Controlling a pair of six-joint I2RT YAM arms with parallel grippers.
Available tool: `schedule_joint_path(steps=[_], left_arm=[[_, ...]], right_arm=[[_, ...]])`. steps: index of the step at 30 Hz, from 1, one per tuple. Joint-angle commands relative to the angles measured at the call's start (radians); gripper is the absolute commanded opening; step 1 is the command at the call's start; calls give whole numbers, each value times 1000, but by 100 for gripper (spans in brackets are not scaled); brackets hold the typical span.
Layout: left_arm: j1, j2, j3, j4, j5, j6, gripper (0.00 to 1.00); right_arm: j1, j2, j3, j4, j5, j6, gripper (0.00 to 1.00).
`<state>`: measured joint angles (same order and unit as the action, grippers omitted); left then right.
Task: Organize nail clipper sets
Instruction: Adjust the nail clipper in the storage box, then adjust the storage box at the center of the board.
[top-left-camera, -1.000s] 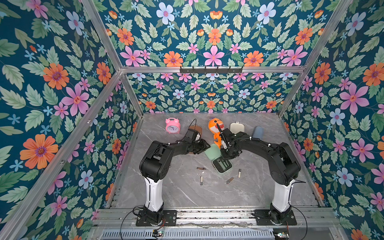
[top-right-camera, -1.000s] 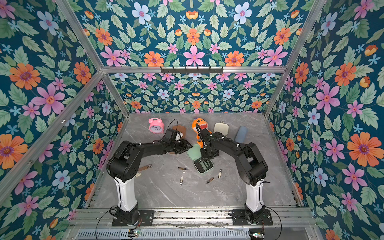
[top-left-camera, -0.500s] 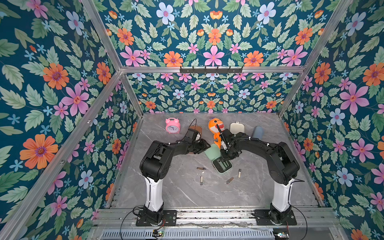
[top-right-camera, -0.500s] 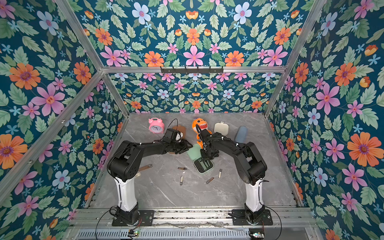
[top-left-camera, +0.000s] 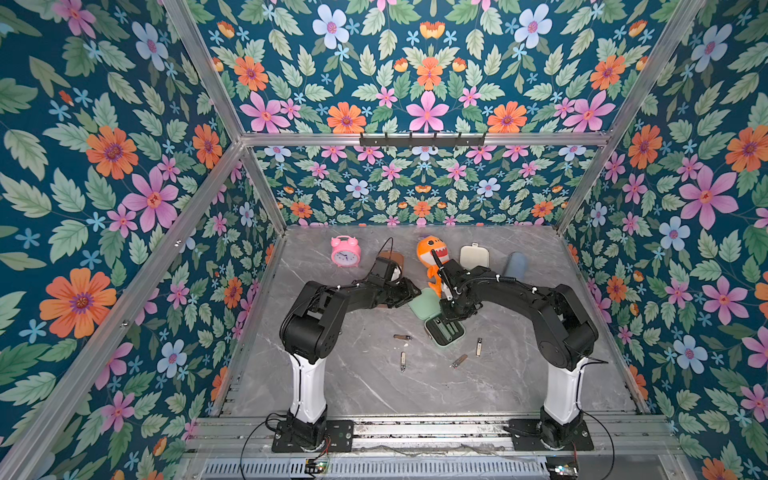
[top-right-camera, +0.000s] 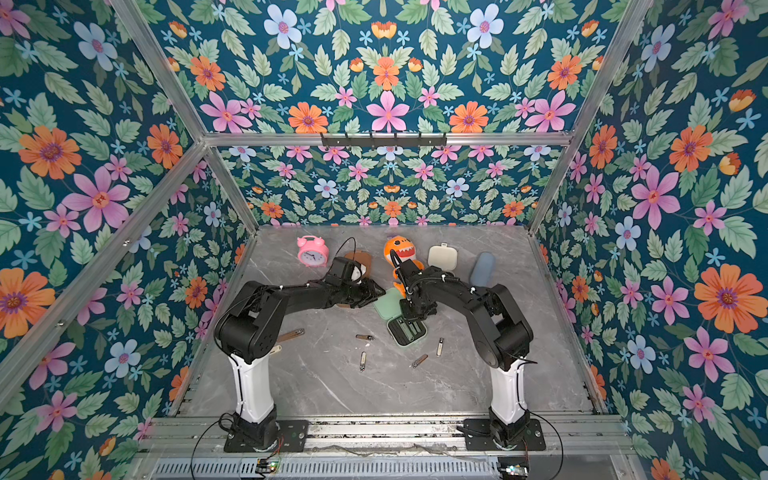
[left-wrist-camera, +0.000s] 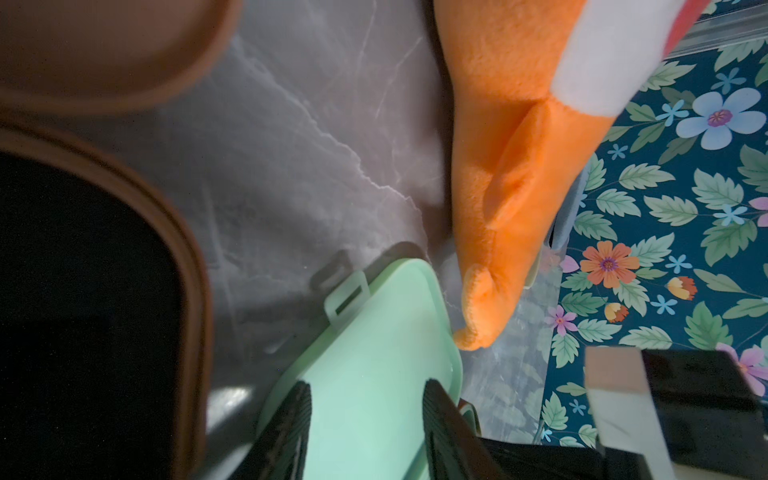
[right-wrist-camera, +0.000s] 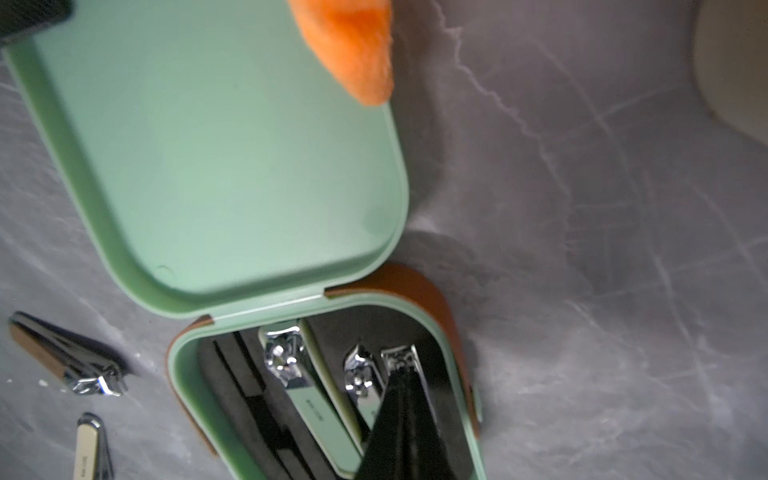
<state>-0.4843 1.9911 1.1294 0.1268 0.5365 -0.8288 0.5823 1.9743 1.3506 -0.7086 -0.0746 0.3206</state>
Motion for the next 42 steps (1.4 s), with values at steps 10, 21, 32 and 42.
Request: schedule_joint_path(steps=[10,21,32,42], left_arm=[[1,-78,9,-90,-21,25,52],[3,-133,-71,-89,-37,20,57],[-1,-132,-146,-18,-31,-11,61],[-1,-92,-176,31,-31,-13,63]], right_arm=[[22,64,-71,20,37,77,4],[30,10,-83,22,59,99,5],[27,-151,50,-64,75,89,23],[-5,-244,-96,-20,42,117,45]])
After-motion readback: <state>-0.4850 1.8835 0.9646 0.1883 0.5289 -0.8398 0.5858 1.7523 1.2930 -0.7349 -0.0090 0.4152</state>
